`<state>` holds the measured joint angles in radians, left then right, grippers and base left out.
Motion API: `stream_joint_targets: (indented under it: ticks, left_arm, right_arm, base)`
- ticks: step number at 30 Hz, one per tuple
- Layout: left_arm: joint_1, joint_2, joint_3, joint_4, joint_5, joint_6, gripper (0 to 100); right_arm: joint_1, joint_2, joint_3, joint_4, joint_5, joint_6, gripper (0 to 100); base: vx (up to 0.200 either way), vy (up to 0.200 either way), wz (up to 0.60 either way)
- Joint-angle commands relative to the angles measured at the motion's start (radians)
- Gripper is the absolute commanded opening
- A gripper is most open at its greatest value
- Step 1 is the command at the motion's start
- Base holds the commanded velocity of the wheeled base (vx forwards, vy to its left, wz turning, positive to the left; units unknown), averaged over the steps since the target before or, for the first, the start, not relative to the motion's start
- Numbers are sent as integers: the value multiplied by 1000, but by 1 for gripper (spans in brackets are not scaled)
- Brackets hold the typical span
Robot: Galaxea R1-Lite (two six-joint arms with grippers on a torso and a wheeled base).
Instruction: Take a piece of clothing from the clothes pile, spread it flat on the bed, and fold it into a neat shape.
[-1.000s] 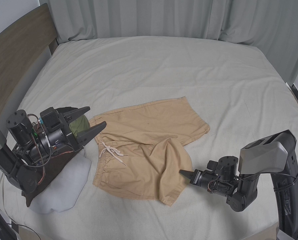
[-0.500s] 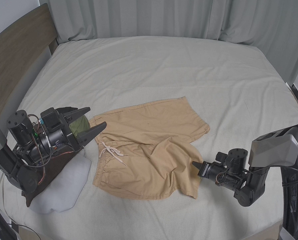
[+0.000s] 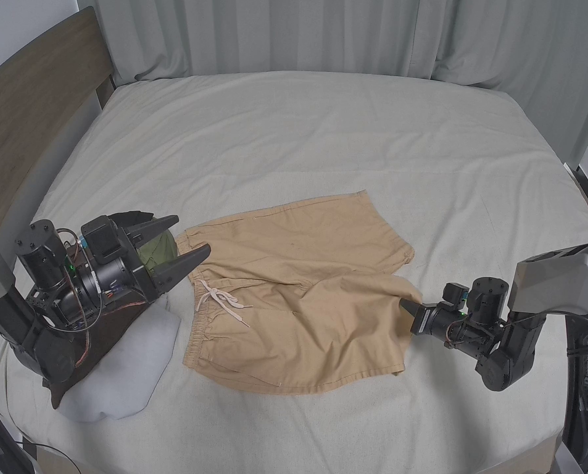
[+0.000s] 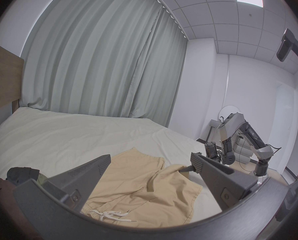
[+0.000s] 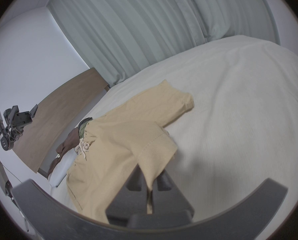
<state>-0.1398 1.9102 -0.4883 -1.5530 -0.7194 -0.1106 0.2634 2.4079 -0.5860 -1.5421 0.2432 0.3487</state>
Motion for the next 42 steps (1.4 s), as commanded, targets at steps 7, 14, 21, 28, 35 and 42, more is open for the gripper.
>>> stream_joint_targets:
  ticks: [7, 14, 21, 28, 35, 42]
  left_arm:
    - [3, 12, 2, -1, -5, 2, 100]
    - [8, 12, 4, -1, -6, 2, 100]
    - [6, 12, 10, -1, -6, 2, 100]
    - [6, 13, 13, -1, -18, 5, 100]
    - [8, 16, 13, -1, -18, 6, 100]
    - [6, 16, 16, -1, -18, 6, 100]
  right_arm:
    - [-20, -1, -61, -1, 8, -8, 0]
    - [-20, -53, -48, -1, 51, -37, 0]
    - [-26, -9, -69, -3, 73, -54, 0]
    - [-27, 51, -124, -4, 77, -60, 0]
    - [-35, 33, -140, -6, 77, -62, 100]
    - [-78, -56, -49, -4, 122, -70, 100]
  base:
    - [0, 0, 0]
    - [0, 0, 0]
    - [0, 0, 0]
    - [0, 0, 0]
    - [0, 0, 0]
    - [0, 0, 0]
